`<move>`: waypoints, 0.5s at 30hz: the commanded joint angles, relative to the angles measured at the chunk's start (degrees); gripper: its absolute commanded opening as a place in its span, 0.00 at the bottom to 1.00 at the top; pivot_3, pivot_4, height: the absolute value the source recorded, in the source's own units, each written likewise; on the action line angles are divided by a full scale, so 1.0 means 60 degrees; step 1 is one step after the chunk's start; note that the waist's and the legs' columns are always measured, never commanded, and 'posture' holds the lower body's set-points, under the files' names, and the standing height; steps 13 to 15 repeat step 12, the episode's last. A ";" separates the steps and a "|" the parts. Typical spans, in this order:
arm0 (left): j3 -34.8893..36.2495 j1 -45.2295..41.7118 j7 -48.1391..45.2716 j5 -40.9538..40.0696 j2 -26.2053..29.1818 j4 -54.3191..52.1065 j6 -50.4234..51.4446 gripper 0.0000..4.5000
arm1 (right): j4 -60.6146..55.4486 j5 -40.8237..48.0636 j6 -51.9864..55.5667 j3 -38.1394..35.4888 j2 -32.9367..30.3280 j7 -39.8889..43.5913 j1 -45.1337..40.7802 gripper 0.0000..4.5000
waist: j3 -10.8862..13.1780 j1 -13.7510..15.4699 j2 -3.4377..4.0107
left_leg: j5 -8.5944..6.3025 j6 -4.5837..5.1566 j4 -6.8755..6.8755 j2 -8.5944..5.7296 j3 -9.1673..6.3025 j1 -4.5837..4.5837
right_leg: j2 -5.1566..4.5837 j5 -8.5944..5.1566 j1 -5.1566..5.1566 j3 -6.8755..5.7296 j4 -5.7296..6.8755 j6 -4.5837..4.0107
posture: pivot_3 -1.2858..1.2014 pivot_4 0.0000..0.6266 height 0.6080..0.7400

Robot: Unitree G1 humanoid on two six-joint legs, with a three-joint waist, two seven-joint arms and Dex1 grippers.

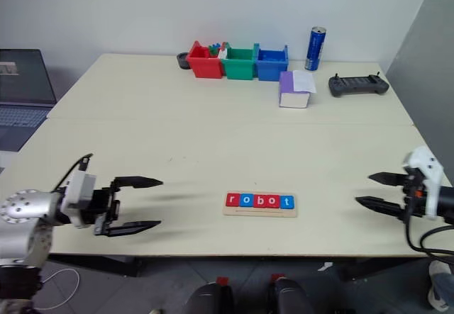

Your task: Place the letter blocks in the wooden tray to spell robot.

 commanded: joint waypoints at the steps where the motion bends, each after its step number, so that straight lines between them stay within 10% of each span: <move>1: 0.0488 0.0048 0.0374 -0.0335 0.0383 -0.0725 0.0783 1.00 | 0.0330 0.0242 -0.0487 0.0009 -0.0344 0.0629 -0.0013 0.92 | 0.0000 -0.0002 0.0004 | 0.0001 0.0001 0.0000 0.0000 -0.0004 0.0002 | 0.0002 0.0001 0.0001 -0.0001 0.0001 0.0002 | 0.52 0.24 1.00; 15: 0.0879 0.0190 0.1144 -0.0417 0.0483 -0.1581 0.1520 1.00 | 0.1252 0.0151 -0.1102 0.0890 -0.0708 0.1062 -0.0787 0.92 | 0.0002 0.0068 0.0009 | 0.0000 -0.0001 0.0000 -0.0005 -0.0002 -0.0031 | 0.0003 -0.0003 -0.0012 0.0002 -0.0009 -0.0005 | 0.52 0.24 1.00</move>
